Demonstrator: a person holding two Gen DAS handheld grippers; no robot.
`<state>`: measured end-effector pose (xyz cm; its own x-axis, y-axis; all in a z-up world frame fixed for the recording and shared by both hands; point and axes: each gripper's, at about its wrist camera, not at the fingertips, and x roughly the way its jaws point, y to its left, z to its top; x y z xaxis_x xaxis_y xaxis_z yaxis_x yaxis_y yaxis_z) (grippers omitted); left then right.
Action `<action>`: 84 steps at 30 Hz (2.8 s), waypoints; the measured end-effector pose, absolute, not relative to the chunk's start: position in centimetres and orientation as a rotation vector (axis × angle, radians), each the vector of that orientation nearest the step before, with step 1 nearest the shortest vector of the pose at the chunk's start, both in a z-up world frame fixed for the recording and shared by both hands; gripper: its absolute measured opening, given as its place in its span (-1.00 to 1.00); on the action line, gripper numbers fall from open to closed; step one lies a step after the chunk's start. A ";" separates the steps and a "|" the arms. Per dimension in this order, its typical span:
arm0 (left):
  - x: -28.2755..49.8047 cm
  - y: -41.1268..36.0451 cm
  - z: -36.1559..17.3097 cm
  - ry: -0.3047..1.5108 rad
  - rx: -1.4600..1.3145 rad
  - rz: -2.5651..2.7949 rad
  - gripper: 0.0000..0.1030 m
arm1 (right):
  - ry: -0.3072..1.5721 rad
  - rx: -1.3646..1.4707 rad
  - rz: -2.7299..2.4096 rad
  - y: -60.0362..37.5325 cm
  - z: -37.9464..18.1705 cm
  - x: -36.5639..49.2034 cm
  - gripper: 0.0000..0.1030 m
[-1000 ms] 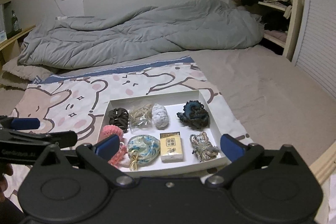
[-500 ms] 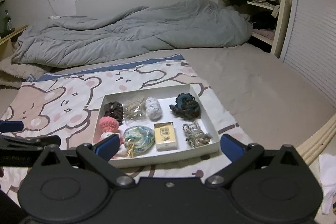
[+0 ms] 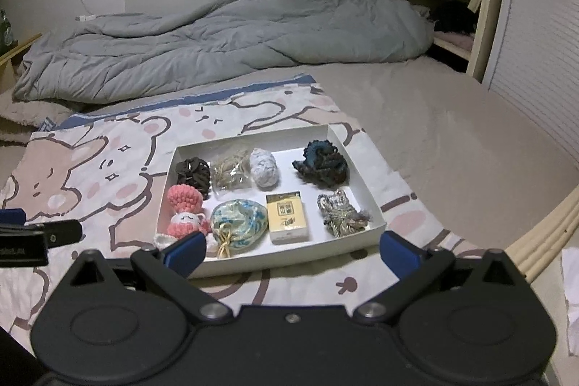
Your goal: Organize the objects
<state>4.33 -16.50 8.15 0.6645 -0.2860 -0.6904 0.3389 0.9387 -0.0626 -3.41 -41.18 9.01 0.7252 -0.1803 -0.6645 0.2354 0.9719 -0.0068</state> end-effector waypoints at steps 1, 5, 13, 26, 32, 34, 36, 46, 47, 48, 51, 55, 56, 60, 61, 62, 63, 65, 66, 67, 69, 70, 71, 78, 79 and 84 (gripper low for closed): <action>4.3 -16.4 8.2 0.765 0.073 -0.358 1.00 | 0.728 0.076 -0.229 -41.1 8.9 -3.4 1.00; 4.2 -16.3 8.3 0.758 0.067 -0.364 1.00 | 0.740 0.056 -0.228 -40.7 8.9 -3.1 1.00; 4.3 -16.2 8.3 0.756 0.061 -0.362 1.00 | 0.743 0.046 -0.229 -40.4 8.8 -2.9 1.00; 4.4 -16.2 8.2 0.760 0.077 -0.357 1.00 | 0.740 0.043 -0.234 -40.3 8.9 -2.9 1.00; 4.2 -16.2 8.1 0.760 0.085 -0.357 1.00 | 0.735 0.031 -0.236 -40.2 9.0 -2.9 1.00; 4.2 -16.2 8.1 0.762 0.083 -0.359 1.00 | 0.735 0.032 -0.237 -40.2 9.0 -2.9 1.00; 4.2 -16.3 8.1 0.764 0.086 -0.358 1.00 | 0.736 0.031 -0.237 -40.2 9.0 -3.0 1.00; 4.1 -16.4 8.1 0.763 0.092 -0.366 1.00 | 0.736 0.027 -0.237 -40.3 9.0 -2.9 1.00; 4.1 -16.4 8.1 0.762 0.092 -0.365 1.00 | 0.737 0.027 -0.236 -40.3 9.0 -2.9 1.00; 4.1 -16.4 8.1 0.761 0.092 -0.365 1.00 | 0.736 0.029 -0.236 -40.3 9.0 -3.0 1.00; 4.1 -16.4 8.1 0.762 0.092 -0.365 1.00 | 0.736 0.029 -0.236 -40.3 9.0 -3.0 1.00; 4.1 -16.5 8.1 0.763 0.091 -0.363 1.00 | 0.736 0.026 -0.236 -40.3 9.0 -3.0 1.00; 4.1 -16.4 8.1 0.764 0.091 -0.363 1.00 | 0.736 0.027 -0.237 -40.3 9.0 -3.0 1.00; 4.2 -16.4 8.1 0.764 0.092 -0.363 1.00 | 0.736 0.027 -0.236 -40.3 9.0 -3.0 1.00; 4.2 -16.4 8.1 0.764 0.092 -0.364 1.00 | 0.736 0.026 -0.236 -40.3 9.1 -3.0 1.00; 4.2 -16.4 8.1 0.763 0.091 -0.363 1.00 | 0.736 0.026 -0.236 -40.3 9.1 -3.0 1.00; 4.2 -16.4 8.1 0.763 0.092 -0.363 1.00 | 0.736 0.027 -0.236 -40.3 9.1 -3.0 1.00; 4.2 -16.4 8.1 0.764 0.092 -0.363 1.00 | 0.736 0.028 -0.236 -40.3 9.1 -3.0 1.00; 4.2 -16.4 8.1 0.764 0.092 -0.363 1.00 | 0.736 0.029 -0.237 -40.3 9.1 -3.0 1.00; 4.2 -16.4 8.1 0.763 0.091 -0.364 1.00 | 0.736 0.029 -0.237 -40.3 9.1 -3.0 1.00; 4.1 -16.5 8.1 0.764 0.091 -0.363 1.00 | 0.735 0.029 -0.236 -40.4 9.1 -3.0 1.00; 4.1 -16.5 8.0 0.764 0.091 -0.361 1.00 | 0.735 0.028 -0.236 -40.4 9.1 -3.0 1.00; 4.2 -16.4 8.0 0.764 0.090 -0.361 1.00 | 0.735 0.028 -0.236 -40.4 9.1 -3.0 1.00; 4.1 -16.4 8.0 0.766 0.089 -0.360 1.00 | 0.735 0.031 -0.233 -40.5 9.1 -2.9 1.00; 4.1 -16.3 8.0 0.766 0.089 -0.359 1.00 | 0.735 0.031 -0.233 -40.5 9.1 -2.9 1.00; 4.1 -16.3 8.0 0.767 0.087 -0.360 1.00 | 0.734 0.031 -0.233 -40.5 9.1 -3.0 1.00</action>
<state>4.10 -16.26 7.98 0.6625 -0.2866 -0.6920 0.3491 0.9356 -0.0532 -2.95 -40.46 9.10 0.7177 -0.1998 -0.6671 0.2213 0.9737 -0.0536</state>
